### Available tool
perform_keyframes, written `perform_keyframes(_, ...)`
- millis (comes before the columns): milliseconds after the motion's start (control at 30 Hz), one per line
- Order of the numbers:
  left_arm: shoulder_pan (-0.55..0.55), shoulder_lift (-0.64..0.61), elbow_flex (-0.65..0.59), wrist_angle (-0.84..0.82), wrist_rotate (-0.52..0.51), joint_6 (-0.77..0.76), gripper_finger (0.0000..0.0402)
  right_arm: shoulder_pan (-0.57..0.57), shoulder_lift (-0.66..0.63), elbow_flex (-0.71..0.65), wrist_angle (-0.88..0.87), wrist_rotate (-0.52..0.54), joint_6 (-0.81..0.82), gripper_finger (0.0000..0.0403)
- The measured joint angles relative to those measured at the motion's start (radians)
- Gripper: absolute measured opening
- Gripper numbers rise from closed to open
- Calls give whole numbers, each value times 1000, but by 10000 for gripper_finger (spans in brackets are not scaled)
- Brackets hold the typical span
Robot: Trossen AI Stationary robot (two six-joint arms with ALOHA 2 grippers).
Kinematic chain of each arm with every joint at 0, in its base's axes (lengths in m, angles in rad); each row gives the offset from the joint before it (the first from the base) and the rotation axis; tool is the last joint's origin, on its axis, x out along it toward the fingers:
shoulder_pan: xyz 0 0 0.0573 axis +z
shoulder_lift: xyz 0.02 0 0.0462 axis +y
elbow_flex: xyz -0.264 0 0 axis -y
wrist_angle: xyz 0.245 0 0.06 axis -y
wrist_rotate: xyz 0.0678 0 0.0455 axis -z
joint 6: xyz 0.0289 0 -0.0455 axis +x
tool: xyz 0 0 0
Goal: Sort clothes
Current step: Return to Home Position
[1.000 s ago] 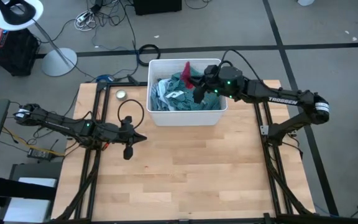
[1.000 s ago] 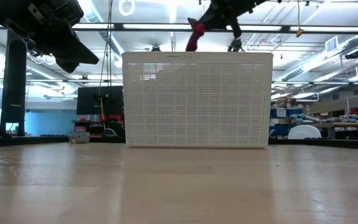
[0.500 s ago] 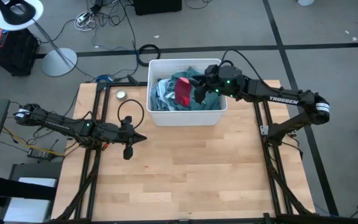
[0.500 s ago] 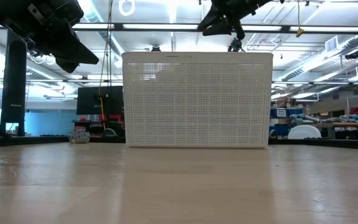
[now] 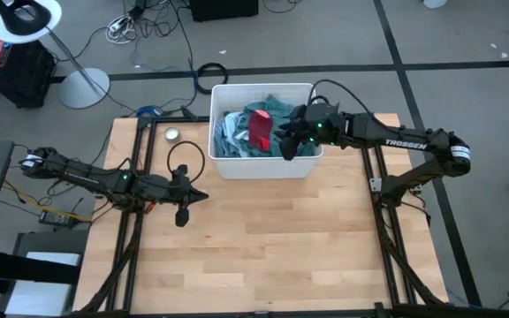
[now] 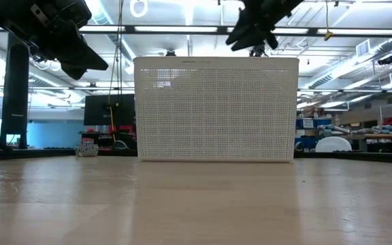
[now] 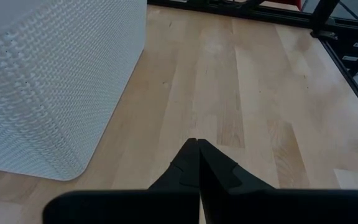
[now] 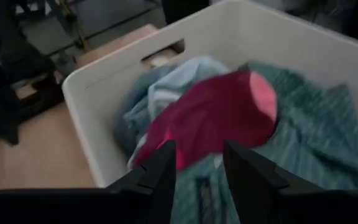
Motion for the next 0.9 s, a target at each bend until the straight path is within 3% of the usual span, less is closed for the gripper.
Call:
perform_keyframes(567, 0, 0, 0, -3, -57, 3, 0, 229, -162, -12, -384, -116, 115, 134)
perform_keyframes(900, 0, 0, 0, 0, -44, 3, 0, 418, -192, -154, -480, -64, 183, 134)
